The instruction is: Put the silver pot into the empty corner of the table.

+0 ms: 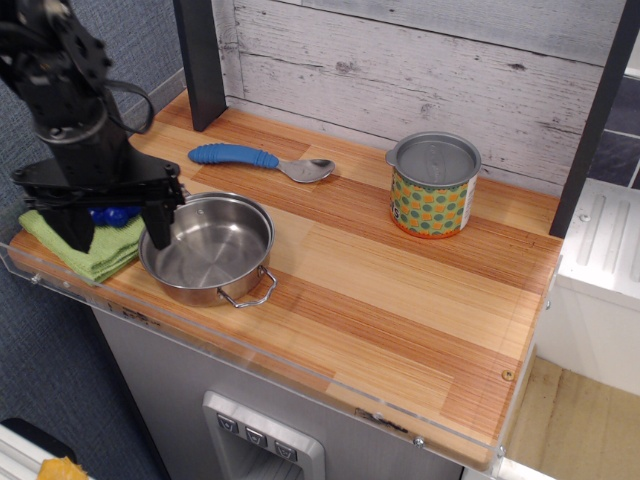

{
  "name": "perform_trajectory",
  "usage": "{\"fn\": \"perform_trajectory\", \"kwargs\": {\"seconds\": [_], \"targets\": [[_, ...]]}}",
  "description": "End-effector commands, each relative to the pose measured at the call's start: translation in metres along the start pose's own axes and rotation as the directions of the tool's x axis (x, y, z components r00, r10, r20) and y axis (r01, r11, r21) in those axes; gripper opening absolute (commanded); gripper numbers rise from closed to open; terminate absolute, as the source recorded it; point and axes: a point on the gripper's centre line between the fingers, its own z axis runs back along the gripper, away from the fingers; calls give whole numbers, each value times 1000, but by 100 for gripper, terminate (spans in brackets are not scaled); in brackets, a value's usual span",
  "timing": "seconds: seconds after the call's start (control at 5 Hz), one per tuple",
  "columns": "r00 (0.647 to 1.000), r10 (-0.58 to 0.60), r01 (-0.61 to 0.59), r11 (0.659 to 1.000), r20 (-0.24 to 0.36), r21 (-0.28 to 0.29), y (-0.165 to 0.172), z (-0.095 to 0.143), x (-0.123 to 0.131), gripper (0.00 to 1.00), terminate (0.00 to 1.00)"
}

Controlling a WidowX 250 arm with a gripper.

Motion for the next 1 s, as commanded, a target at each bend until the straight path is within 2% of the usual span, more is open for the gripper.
{"fn": "perform_trajectory", "kwargs": {"seconds": [0.0,0.2,0.4,0.8], "targets": [[999,-46,46,998,22,-35,-8,-20,16,100,0],[998,-62,62,996,-8,-59,-11,-28,14,100,0],[998,-66,66,996,-3,-57,-12,-24,14,0,0],[994,-105,104,994,-12,-42,-25,-20,10,0,0]]}}
